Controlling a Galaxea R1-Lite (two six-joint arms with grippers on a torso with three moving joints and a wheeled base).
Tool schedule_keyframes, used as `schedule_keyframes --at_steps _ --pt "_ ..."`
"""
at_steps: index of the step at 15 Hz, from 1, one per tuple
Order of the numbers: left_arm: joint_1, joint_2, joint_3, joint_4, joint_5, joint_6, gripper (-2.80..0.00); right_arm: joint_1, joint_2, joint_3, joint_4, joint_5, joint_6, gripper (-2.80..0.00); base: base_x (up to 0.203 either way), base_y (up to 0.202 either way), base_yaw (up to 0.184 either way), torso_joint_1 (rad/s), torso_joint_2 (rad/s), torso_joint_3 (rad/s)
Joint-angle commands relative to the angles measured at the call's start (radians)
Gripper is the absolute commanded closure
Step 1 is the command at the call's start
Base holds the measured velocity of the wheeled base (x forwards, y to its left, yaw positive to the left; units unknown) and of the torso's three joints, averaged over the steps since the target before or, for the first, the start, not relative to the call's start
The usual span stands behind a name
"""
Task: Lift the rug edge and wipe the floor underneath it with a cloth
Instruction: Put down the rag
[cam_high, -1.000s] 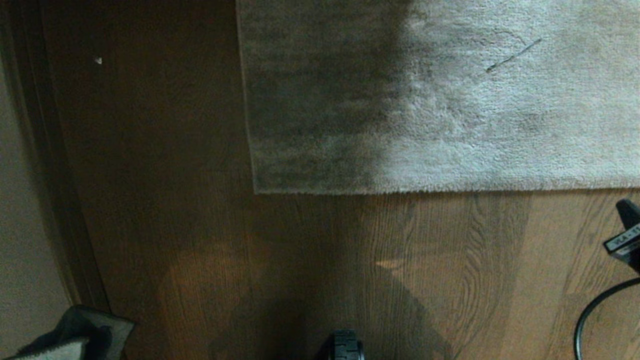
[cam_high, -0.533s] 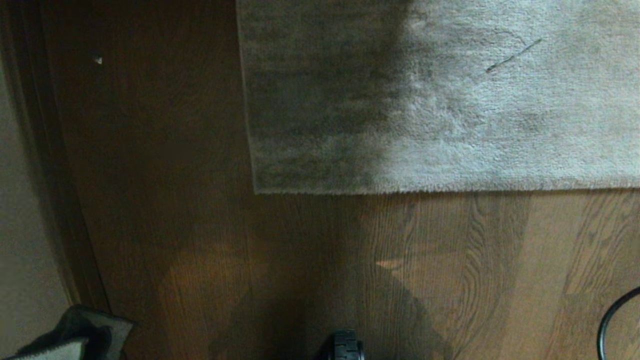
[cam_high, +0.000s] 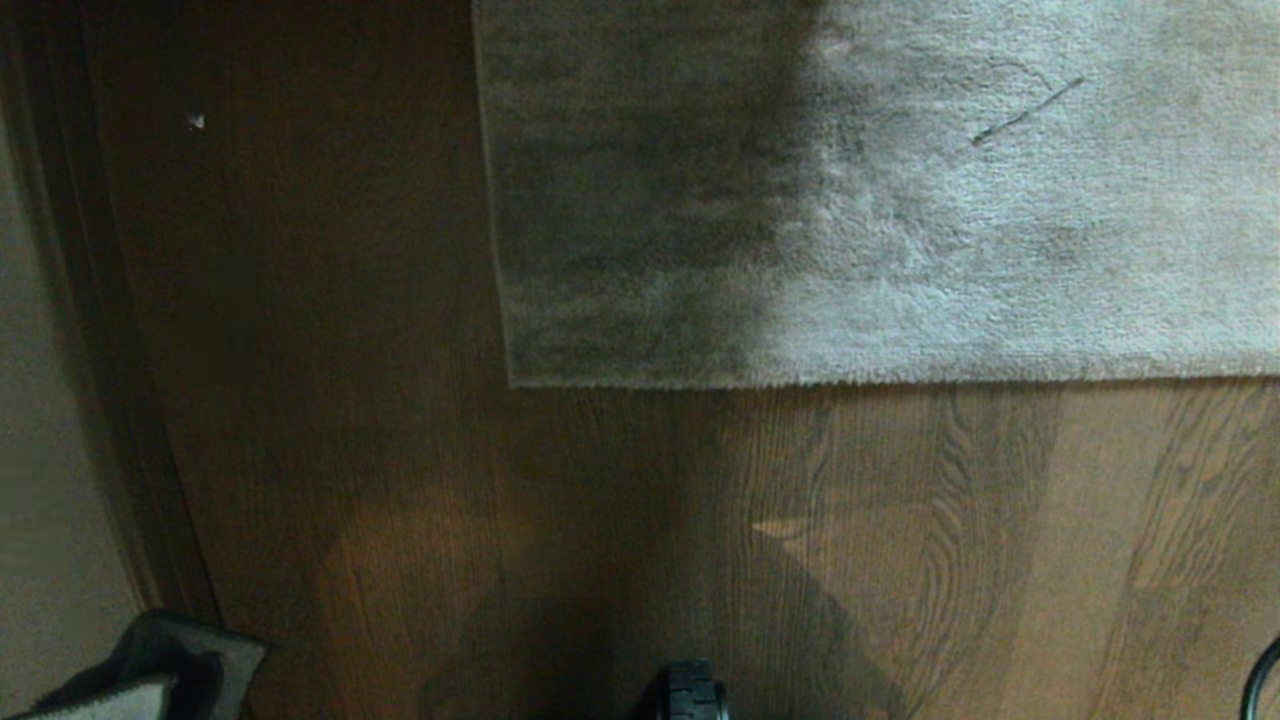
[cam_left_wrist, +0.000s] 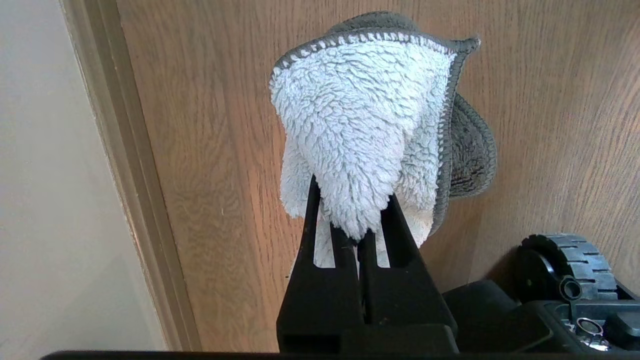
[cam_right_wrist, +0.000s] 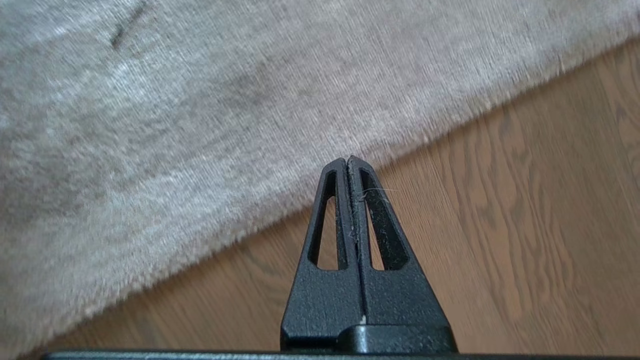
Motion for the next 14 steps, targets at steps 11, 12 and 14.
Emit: schedule_keyframes --at_steps 11,12,14 --pt "0.000 0.000 0.000 0.000 0.000 0.000 0.00 0.006 -0.706 0.000 0.769 0.257 -0.004 0.00 0.000 0.000 0.000 0.000 0.00 0.000" --pt "0.000 0.000 0.001 0.000 0.000 0.000 0.00 0.006 -0.771 0.000 0.835 0.278 -0.022 0.00 0.000 0.000 0.000 0.000 0.00 0.000" --pt "0.000 0.000 0.000 0.000 0.000 0.000 0.00 0.005 -0.797 0.000 0.976 0.319 -0.056 0.00 0.000 0.000 0.000 0.000 0.00 0.000"
